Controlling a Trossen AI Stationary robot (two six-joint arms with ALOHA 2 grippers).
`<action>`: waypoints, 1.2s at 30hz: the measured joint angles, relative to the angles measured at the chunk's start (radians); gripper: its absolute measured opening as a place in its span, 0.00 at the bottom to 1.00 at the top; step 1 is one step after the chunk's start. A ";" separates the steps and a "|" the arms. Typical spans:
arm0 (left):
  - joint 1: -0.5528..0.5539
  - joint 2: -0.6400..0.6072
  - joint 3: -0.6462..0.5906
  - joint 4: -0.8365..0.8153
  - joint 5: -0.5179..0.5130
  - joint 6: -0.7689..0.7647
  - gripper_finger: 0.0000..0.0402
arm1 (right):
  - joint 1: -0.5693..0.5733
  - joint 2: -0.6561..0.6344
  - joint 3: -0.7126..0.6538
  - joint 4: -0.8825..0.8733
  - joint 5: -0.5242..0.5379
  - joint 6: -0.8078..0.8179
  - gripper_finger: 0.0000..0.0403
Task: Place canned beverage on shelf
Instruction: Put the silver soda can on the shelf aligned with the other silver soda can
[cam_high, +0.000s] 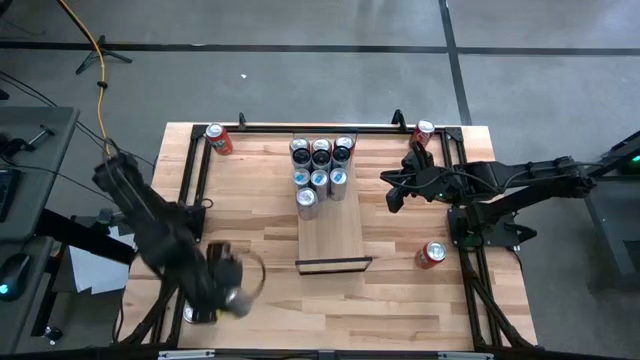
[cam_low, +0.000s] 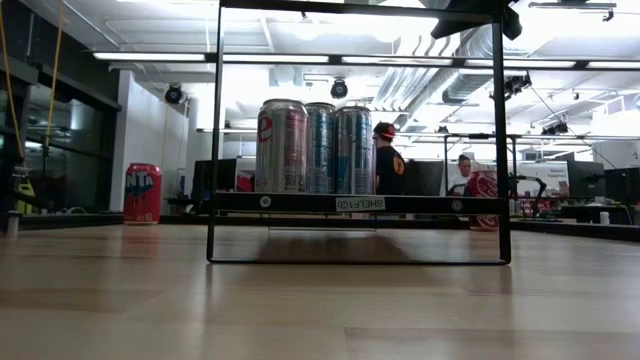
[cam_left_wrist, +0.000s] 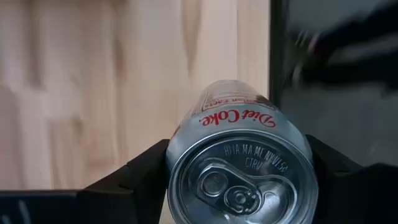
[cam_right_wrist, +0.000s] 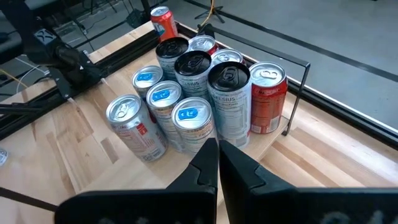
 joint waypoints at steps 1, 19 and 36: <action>0.030 -0.036 0.014 0.000 -0.026 0.015 0.56 | 0.000 0.000 0.000 0.000 0.000 0.000 0.00; 0.686 -0.021 0.191 0.280 -0.102 0.721 0.56 | 0.000 0.000 0.000 -0.005 -0.013 0.303 0.00; 0.715 0.499 0.497 0.051 -0.063 0.762 0.58 | 0.000 0.000 0.000 -0.059 -0.056 0.171 0.00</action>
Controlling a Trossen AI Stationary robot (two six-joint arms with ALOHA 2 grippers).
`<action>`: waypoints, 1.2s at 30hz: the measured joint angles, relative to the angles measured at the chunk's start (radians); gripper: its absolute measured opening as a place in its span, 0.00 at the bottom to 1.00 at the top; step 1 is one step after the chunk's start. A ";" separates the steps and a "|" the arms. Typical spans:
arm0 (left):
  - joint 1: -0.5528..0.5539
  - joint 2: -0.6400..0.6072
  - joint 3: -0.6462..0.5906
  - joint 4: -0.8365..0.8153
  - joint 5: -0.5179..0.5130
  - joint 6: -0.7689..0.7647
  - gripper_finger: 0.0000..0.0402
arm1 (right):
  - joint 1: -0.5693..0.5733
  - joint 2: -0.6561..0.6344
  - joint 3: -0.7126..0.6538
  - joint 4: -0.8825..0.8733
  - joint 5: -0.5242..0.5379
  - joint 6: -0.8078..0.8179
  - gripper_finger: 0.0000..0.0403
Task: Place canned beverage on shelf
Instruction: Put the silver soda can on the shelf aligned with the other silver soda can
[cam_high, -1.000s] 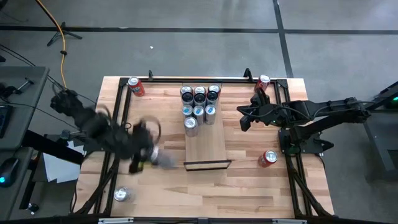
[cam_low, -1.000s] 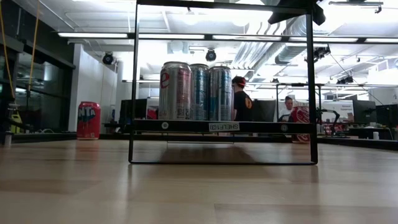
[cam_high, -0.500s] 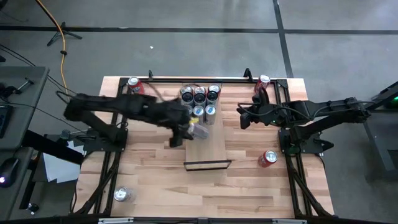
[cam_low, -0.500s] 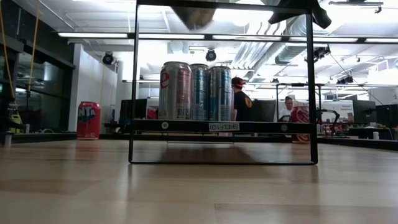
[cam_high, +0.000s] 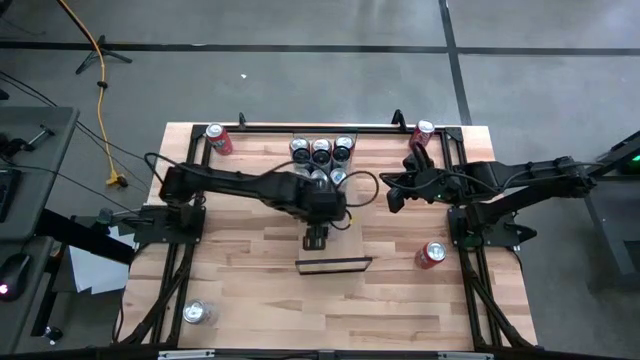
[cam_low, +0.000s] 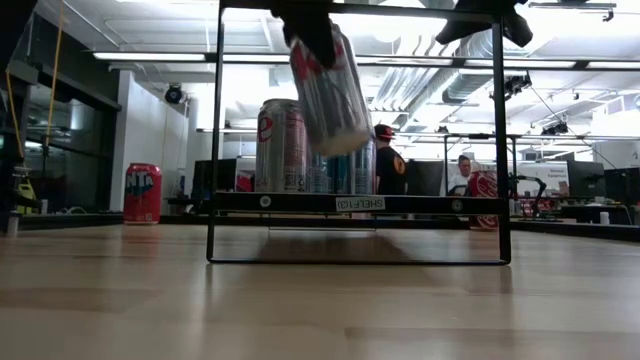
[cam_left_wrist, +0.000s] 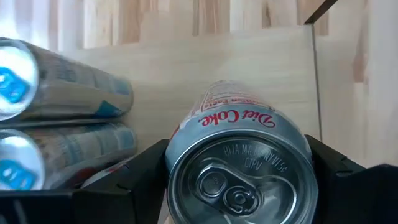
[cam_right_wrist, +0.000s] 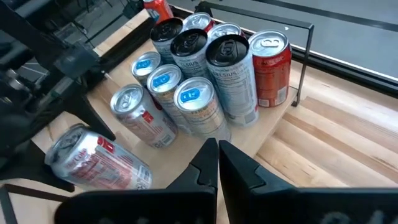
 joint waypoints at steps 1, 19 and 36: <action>0.000 0.014 0.013 -0.014 0.000 0.000 0.58 | 0.000 0.000 0.000 -0.005 0.000 0.000 0.00; -0.001 0.108 0.037 -0.018 0.051 -0.014 0.59 | 0.000 0.000 0.000 -0.011 0.000 -0.018 0.00; 0.000 0.108 0.036 -0.019 0.060 0.033 0.60 | 0.000 0.000 0.000 -0.010 0.004 0.035 0.00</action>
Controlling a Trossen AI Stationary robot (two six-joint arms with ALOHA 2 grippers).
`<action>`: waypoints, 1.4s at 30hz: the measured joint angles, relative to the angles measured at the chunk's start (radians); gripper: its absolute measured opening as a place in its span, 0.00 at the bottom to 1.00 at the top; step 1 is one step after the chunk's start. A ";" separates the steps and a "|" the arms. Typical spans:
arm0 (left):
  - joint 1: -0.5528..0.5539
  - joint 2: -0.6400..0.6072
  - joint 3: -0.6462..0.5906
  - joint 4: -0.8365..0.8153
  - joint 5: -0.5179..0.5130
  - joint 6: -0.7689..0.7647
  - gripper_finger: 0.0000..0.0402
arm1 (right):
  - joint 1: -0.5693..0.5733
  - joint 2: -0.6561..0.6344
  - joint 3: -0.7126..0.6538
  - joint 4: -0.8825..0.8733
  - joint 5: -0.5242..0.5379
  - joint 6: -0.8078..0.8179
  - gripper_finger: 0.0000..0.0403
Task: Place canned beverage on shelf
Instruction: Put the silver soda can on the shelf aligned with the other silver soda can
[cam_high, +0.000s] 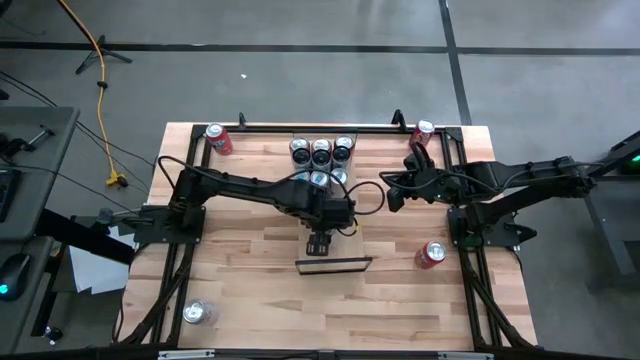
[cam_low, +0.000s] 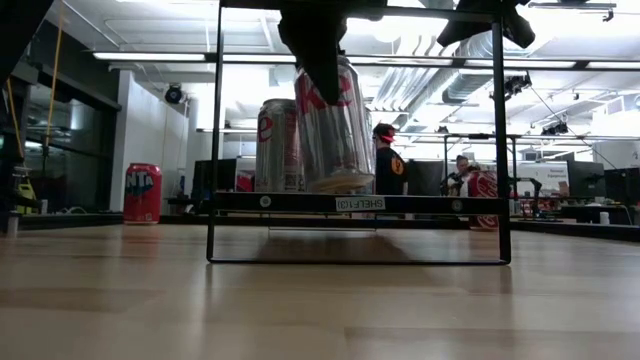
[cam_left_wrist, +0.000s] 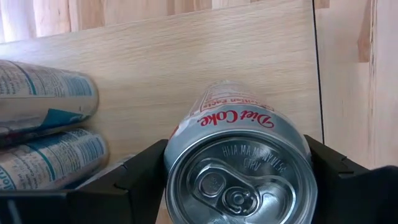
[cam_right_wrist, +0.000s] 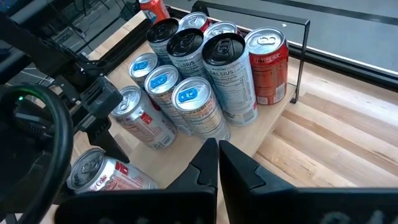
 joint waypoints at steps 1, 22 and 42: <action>0.000 0.000 0.000 0.000 0.000 0.000 0.62 | 0.000 0.000 0.000 0.000 0.000 0.000 0.00; 0.003 -0.072 0.123 -0.059 -0.008 0.009 0.80 | 0.000 0.000 0.000 0.008 0.001 -0.062 0.00; -0.285 -0.632 -0.187 0.074 -0.543 -0.488 0.80 | 0.000 0.078 0.001 0.593 -0.427 -0.539 0.00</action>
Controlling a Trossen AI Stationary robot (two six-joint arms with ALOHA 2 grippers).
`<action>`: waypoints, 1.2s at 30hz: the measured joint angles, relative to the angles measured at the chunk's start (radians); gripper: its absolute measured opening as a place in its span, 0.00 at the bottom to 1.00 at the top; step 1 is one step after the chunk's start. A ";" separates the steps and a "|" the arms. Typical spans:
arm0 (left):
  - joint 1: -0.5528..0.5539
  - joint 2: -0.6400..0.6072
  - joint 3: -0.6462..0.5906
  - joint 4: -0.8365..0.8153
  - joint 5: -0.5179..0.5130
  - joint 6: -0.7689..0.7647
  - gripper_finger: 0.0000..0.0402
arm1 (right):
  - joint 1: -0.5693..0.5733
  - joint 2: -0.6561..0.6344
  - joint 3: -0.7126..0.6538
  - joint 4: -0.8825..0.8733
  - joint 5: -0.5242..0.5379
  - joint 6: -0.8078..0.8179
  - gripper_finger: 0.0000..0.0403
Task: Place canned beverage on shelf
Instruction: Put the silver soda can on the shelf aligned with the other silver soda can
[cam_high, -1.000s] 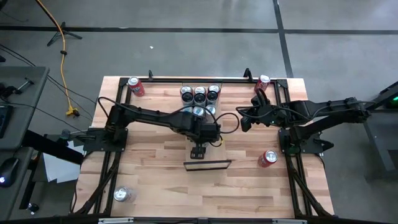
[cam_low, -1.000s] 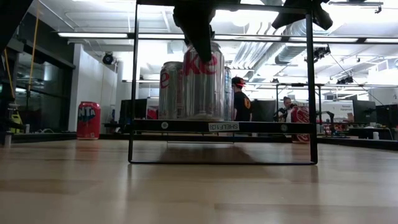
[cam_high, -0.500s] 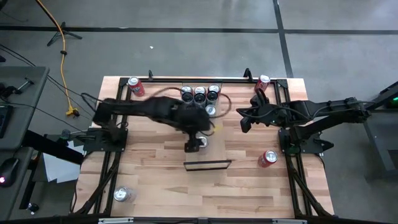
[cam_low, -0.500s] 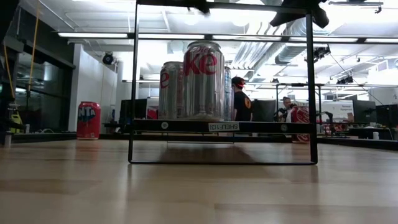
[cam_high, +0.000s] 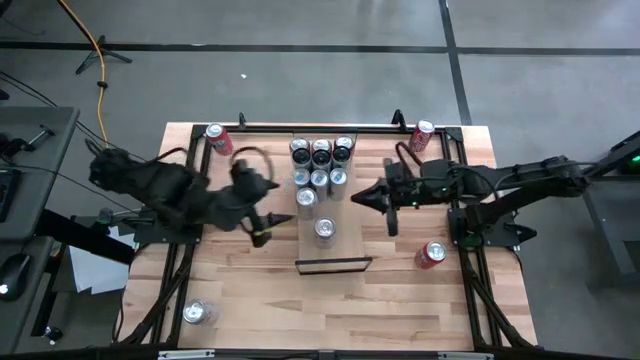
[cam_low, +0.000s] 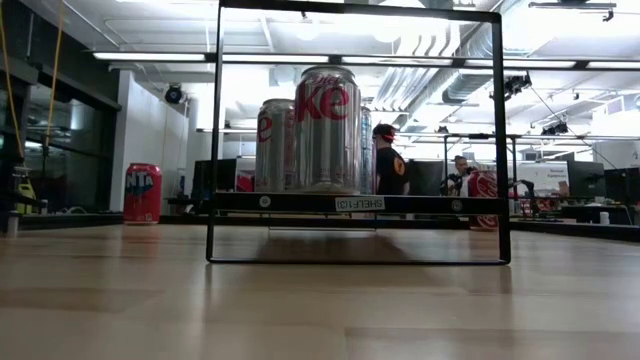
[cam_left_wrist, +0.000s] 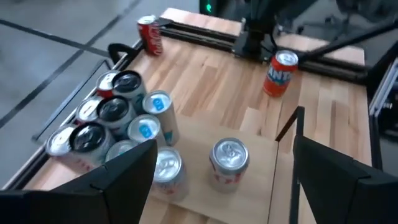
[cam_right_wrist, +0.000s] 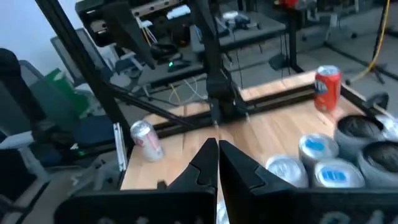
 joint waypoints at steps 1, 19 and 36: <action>-0.022 -0.024 -0.023 0.000 -0.030 -0.026 0.80 | 0.000 0.018 0.000 0.027 0.000 -0.010 0.00; -0.210 -0.146 -0.121 0.012 -0.075 -0.279 0.80 | -0.008 0.269 0.002 0.101 -0.037 0.145 0.04; -0.144 -0.145 -0.121 0.032 -0.036 -0.227 0.80 | 0.016 0.592 0.532 -0.610 -0.183 -0.437 0.94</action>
